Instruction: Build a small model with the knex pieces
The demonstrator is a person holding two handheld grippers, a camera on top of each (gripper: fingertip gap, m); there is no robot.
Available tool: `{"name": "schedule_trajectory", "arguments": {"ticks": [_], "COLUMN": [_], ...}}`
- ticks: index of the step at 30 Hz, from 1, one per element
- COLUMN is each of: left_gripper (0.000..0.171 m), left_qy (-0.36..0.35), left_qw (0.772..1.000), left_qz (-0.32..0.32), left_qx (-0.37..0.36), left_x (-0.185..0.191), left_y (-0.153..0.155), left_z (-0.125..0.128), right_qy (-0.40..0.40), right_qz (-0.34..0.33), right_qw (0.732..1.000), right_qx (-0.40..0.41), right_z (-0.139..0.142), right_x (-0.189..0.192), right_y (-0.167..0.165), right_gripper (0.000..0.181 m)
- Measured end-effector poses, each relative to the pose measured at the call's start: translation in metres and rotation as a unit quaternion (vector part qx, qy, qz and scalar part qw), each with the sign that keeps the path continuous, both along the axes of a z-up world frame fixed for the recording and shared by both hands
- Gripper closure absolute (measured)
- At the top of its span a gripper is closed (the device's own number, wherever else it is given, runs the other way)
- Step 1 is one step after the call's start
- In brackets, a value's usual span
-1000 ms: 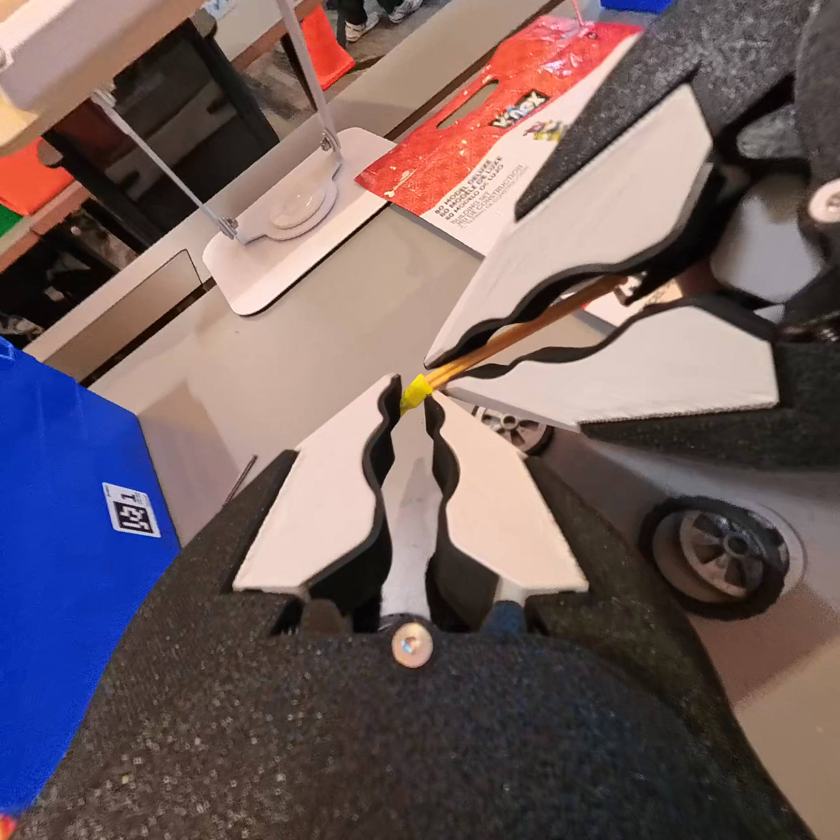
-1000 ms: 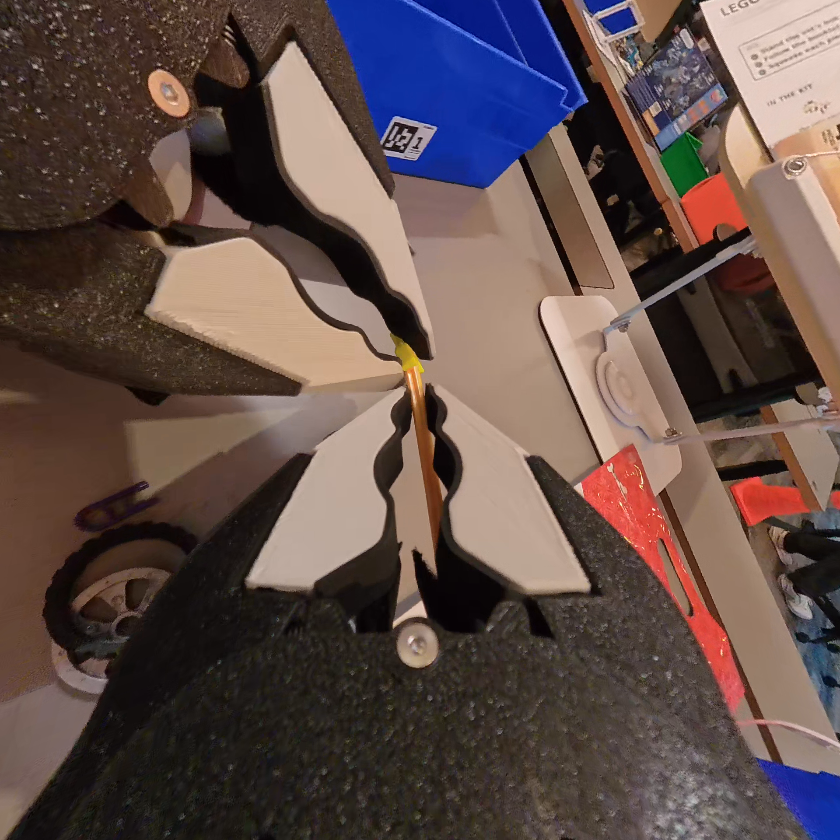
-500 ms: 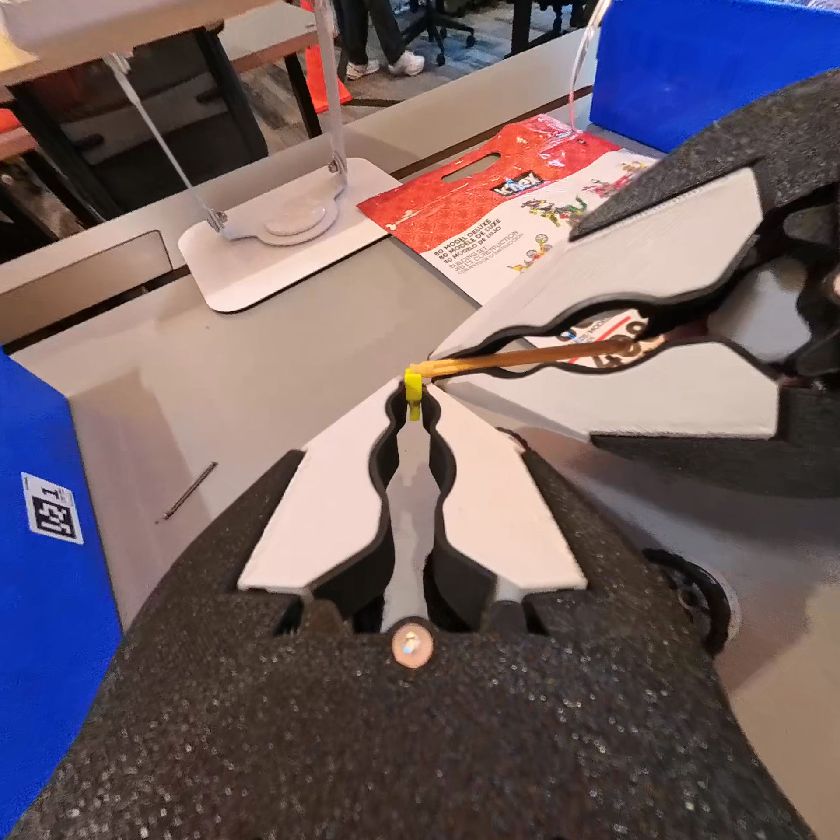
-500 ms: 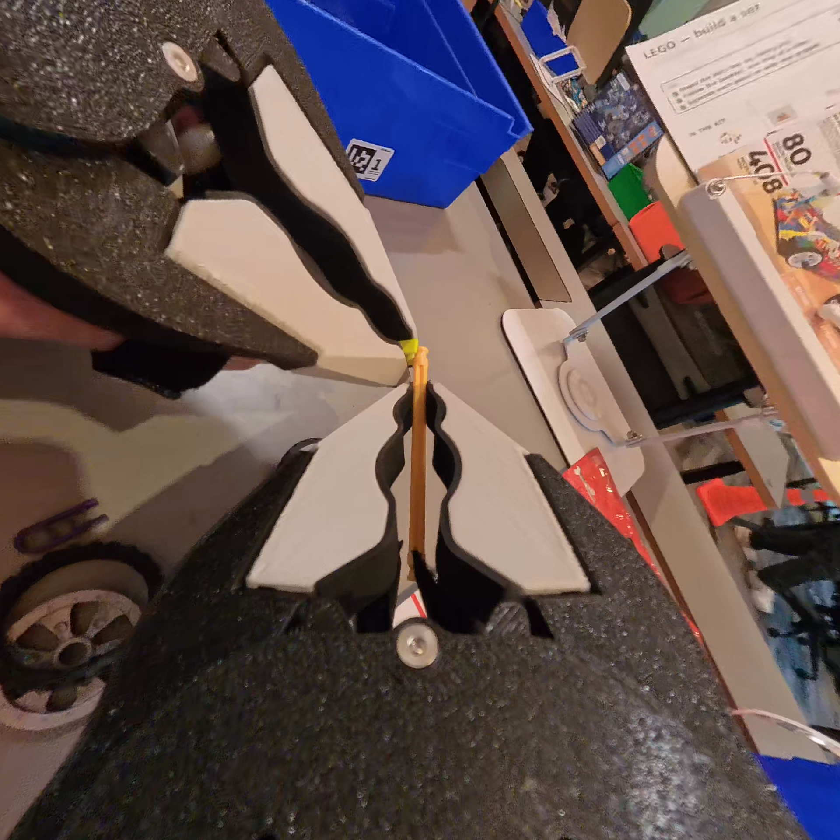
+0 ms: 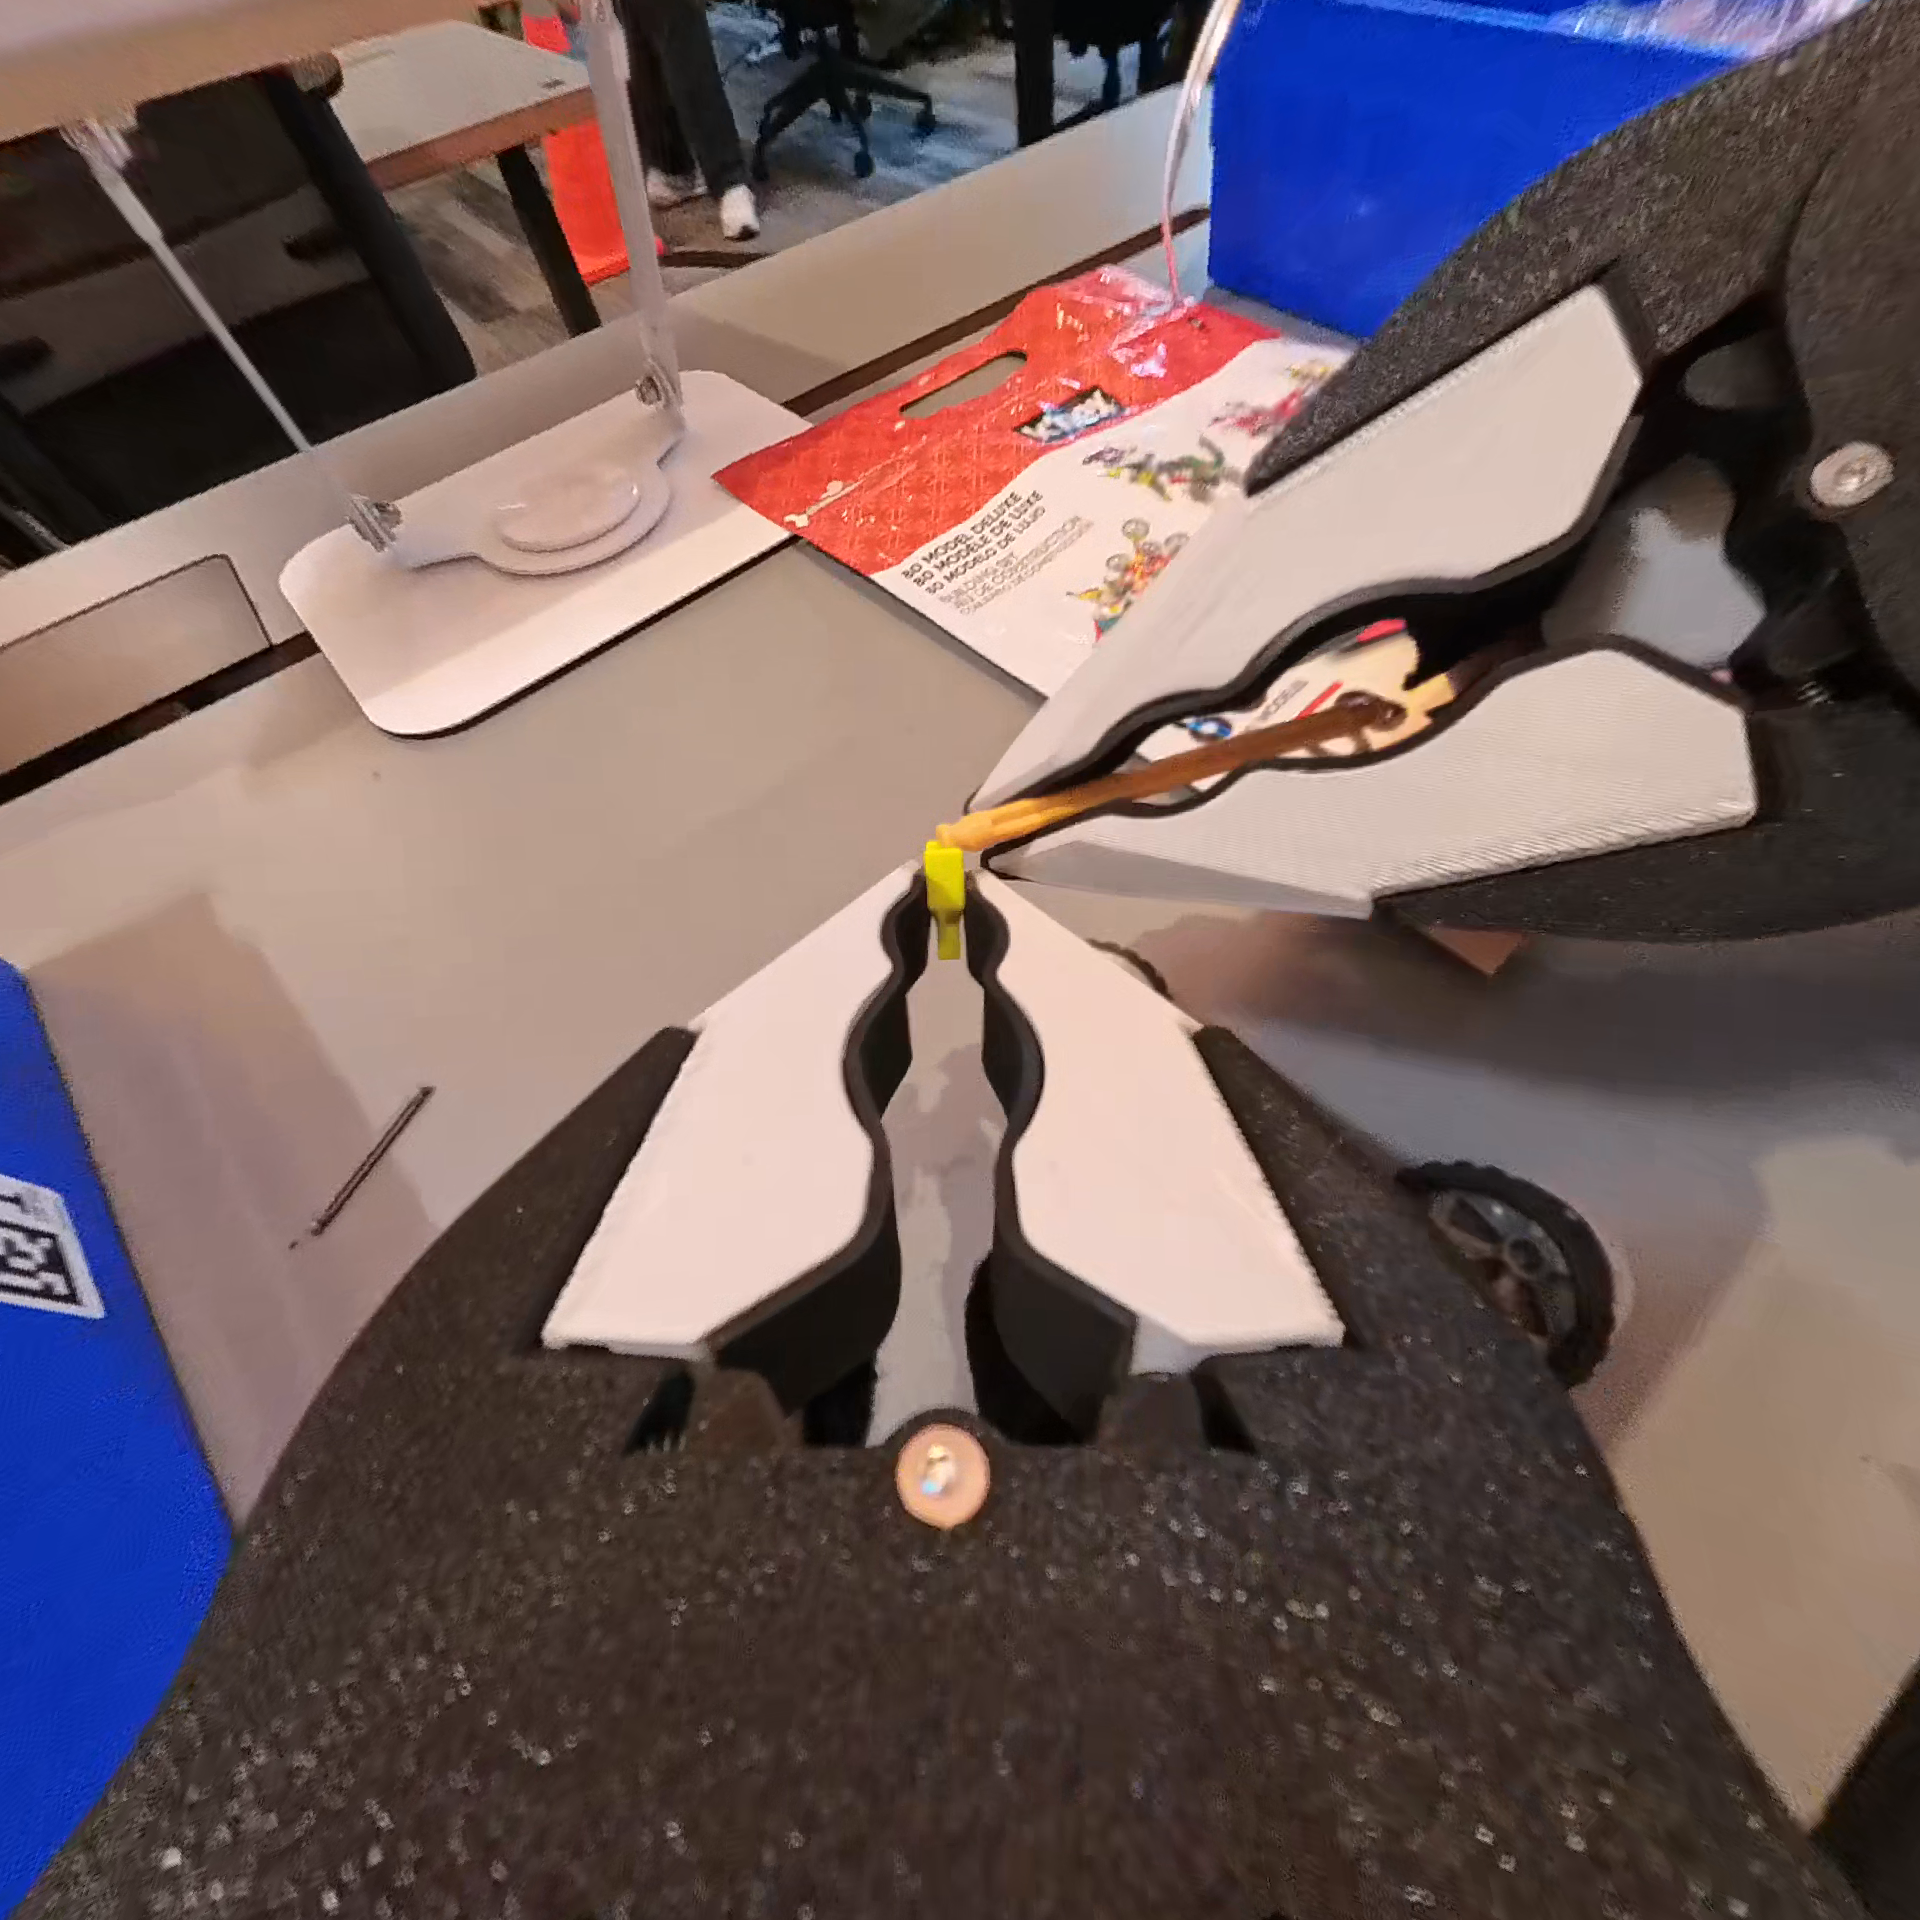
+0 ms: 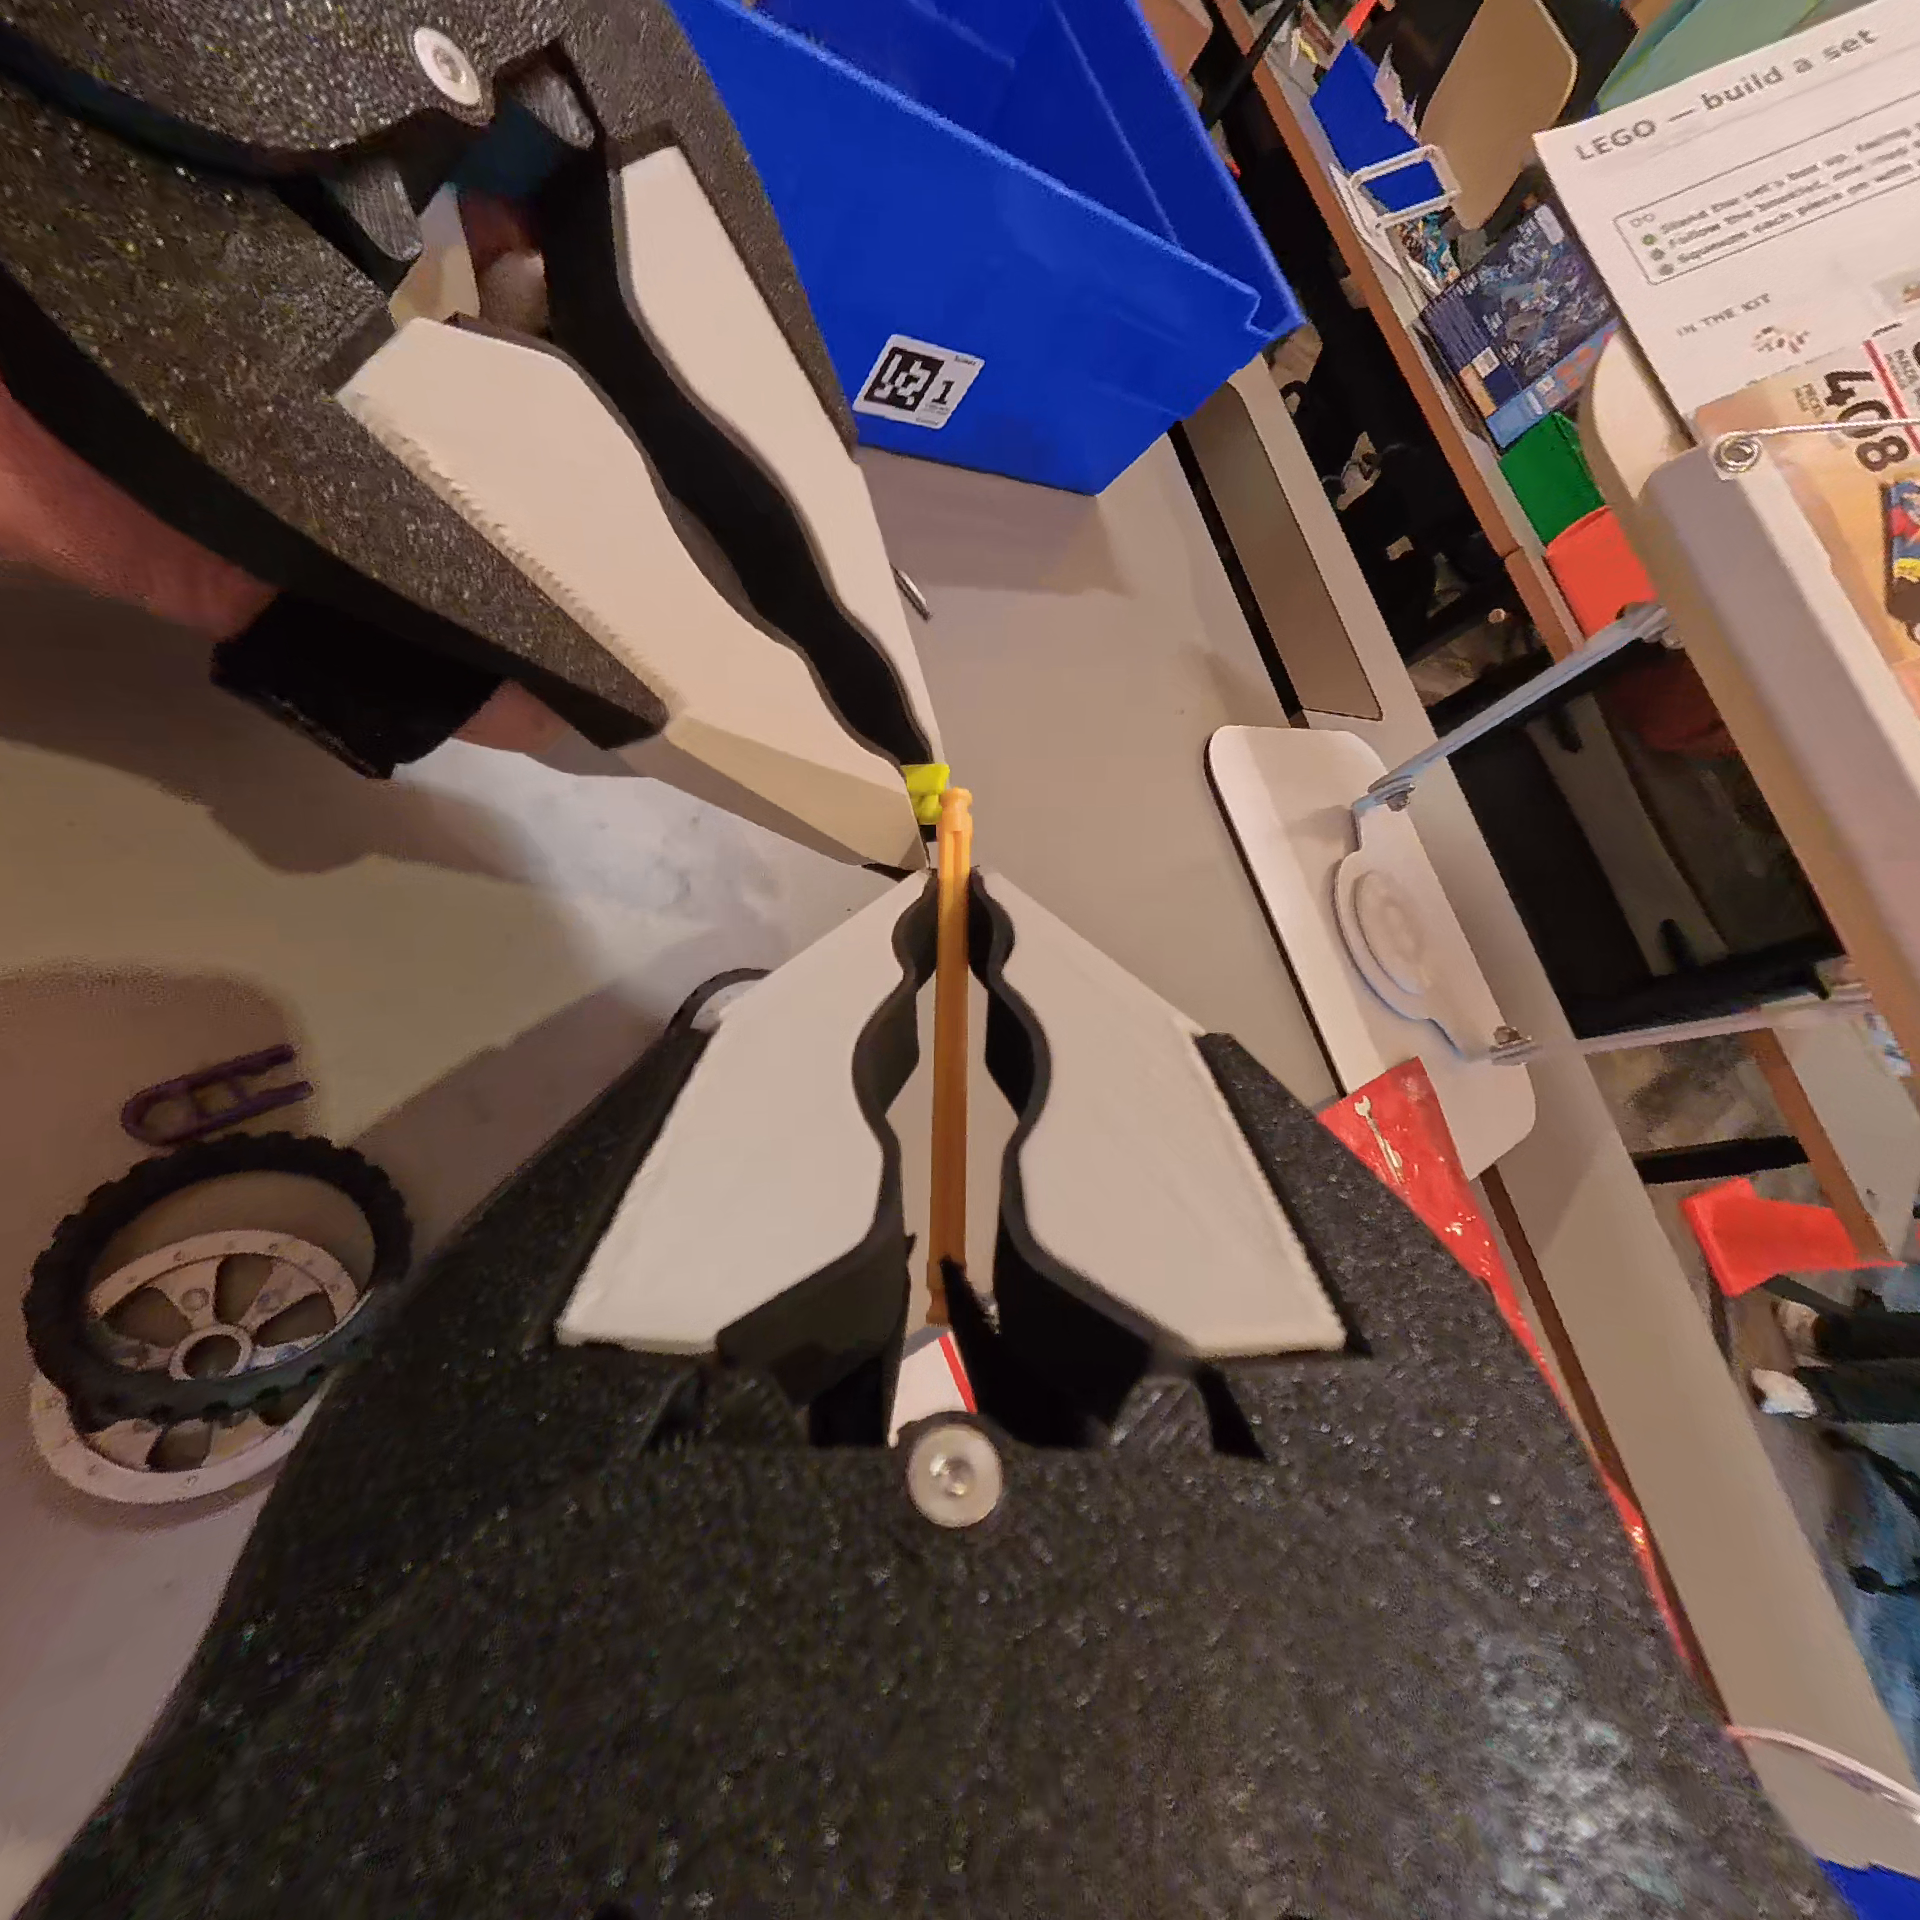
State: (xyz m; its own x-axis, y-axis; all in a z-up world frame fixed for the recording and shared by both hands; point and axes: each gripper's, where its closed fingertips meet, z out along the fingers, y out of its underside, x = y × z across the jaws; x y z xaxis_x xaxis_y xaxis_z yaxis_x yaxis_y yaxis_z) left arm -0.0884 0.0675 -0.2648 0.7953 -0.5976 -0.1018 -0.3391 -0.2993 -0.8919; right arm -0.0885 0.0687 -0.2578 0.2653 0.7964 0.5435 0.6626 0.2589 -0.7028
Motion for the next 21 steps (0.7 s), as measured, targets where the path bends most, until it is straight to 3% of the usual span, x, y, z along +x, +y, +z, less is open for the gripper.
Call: {"name": "schedule_trajectory", "arguments": {"ticks": [8,11,15,21], "left_gripper": [0.169,0.169,0.169,0.167], "left_qy": [0.053,0.108,0.087,0.119], "left_qw": [0.998,0.994,0.995,0.989], "left_qz": [0.008,0.015,0.009,-0.005], "left_qx": [-0.014,-0.015,-0.045,-0.082], "left_x": [-0.002,-0.003,-0.002,-0.001], "left_y": [0.002,0.003,0.003,-0.003], "left_z": [-0.019,-0.030,-0.039,-0.056], "right_qy": [-0.044,-0.068,-0.085,-0.116], "right_qz": [-0.001,0.005,0.006,0.018], "right_qw": [0.999,0.997,0.996,0.992], "right_qx": [-0.019,-0.030,-0.037,-0.048], "right_z": [-0.020,-0.031,-0.039,-0.054], "right_x": [-0.001,-0.001,0.000,0.002], "right_y": [-0.001,-0.002,-0.002,-0.005], "right_gripper": [0.178,0.179,0.178,0.178]}}
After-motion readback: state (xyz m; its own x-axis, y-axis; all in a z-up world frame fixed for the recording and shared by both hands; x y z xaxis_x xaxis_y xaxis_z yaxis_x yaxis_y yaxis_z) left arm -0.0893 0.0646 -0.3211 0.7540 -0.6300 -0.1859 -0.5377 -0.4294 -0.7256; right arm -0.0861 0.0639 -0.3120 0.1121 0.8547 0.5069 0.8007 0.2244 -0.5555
